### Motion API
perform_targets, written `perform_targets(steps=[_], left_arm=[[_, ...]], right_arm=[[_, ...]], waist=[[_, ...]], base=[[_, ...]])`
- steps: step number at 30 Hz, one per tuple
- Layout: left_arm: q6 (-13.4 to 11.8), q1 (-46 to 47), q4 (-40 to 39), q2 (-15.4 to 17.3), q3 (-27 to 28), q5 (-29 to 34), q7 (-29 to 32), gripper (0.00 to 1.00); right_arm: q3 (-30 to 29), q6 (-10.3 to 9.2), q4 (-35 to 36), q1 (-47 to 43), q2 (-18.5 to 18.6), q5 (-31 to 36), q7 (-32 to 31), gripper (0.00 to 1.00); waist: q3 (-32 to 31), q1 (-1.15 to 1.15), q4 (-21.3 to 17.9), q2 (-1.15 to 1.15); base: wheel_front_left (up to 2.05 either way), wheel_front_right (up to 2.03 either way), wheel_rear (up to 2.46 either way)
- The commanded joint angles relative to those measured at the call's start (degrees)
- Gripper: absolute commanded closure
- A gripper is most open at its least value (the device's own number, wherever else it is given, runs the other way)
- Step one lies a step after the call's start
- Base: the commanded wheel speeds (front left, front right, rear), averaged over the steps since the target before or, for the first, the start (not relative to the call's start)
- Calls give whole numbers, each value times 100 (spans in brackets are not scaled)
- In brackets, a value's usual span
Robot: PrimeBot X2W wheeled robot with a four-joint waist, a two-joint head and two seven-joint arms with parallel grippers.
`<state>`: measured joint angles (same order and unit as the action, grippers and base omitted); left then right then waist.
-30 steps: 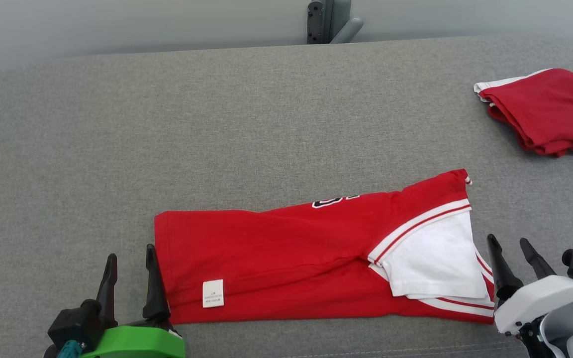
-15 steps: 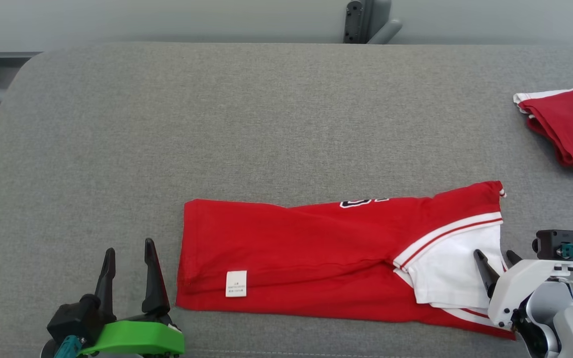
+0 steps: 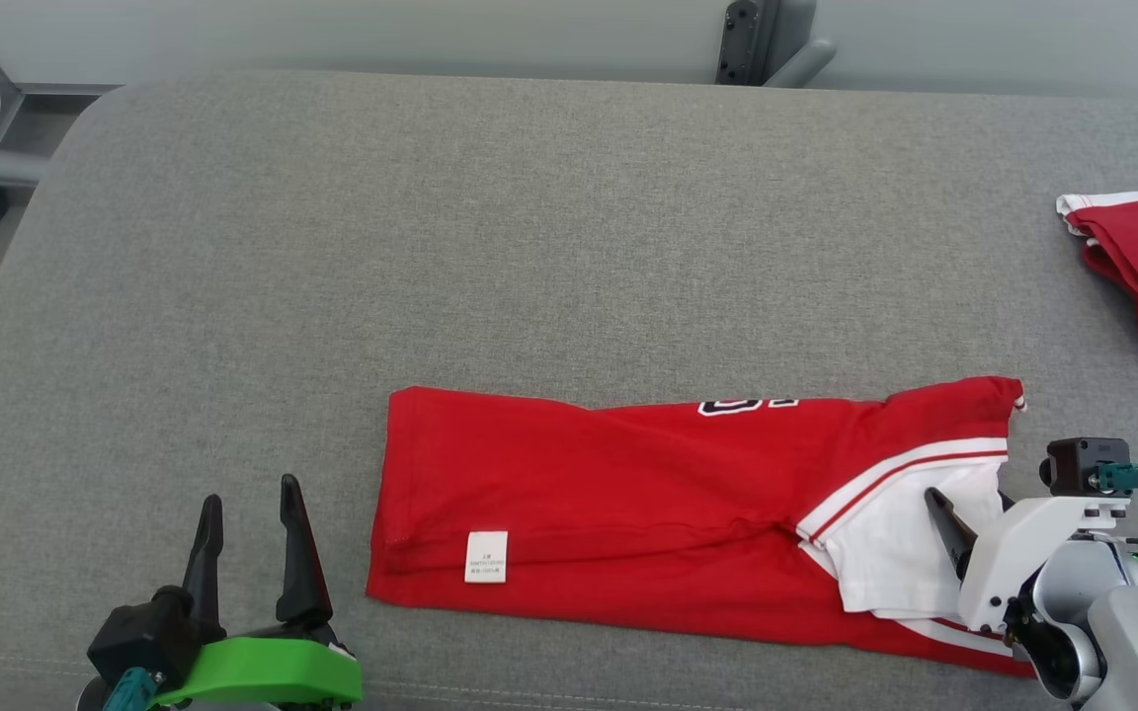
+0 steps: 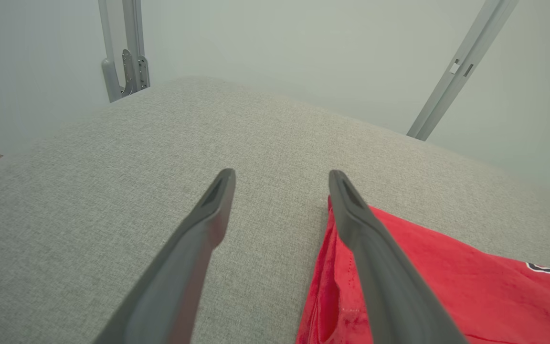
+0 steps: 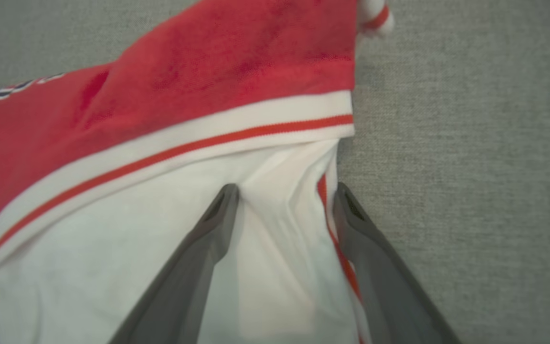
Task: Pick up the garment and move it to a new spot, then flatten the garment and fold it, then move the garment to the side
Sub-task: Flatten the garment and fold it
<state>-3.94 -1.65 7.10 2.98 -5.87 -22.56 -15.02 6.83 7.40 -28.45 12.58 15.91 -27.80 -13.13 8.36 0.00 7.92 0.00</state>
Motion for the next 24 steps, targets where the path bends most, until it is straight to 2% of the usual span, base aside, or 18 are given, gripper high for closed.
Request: perform_targets(steps=[1,2,3,4,9,14,24], left_arm=[[49,62,-5,-1,23,16,-18,0],[49,65,-5,-3,26,20,-18,0],[42,67,-6,-3,22,27,-18,0],[34,68,-9,-3,22,30,-18,0],[18,67,-25,-5,54,37,-18,0],[3,56,-31,-4,36,26,-18,0],[5,73,-35,-2,-32,41,-18,0]], right_arm=[[160,17,-94,3,-49,18,-85,53],[195,17,-122,22,-28,76,-65,68],[235,17,-145,41,-23,122,-40,88],[262,15,-170,66,-33,151,-23,100],[409,9,-153,251,-38,124,126,100],[340,8,95,368,171,-23,237,100],[-487,4,714,113,788,-96,6,100]], waist=[[7,0,-12,0],[10,0,-17,0],[10,0,-23,0],[11,0,-31,0],[7,0,-125,0],[-14,0,-314,0],[-7,0,-781,0]], base=[[0,0,0],[0,0,0],[0,0,0],[0,0,0],[0,0,0],[0,0,0],[0,0,0]])
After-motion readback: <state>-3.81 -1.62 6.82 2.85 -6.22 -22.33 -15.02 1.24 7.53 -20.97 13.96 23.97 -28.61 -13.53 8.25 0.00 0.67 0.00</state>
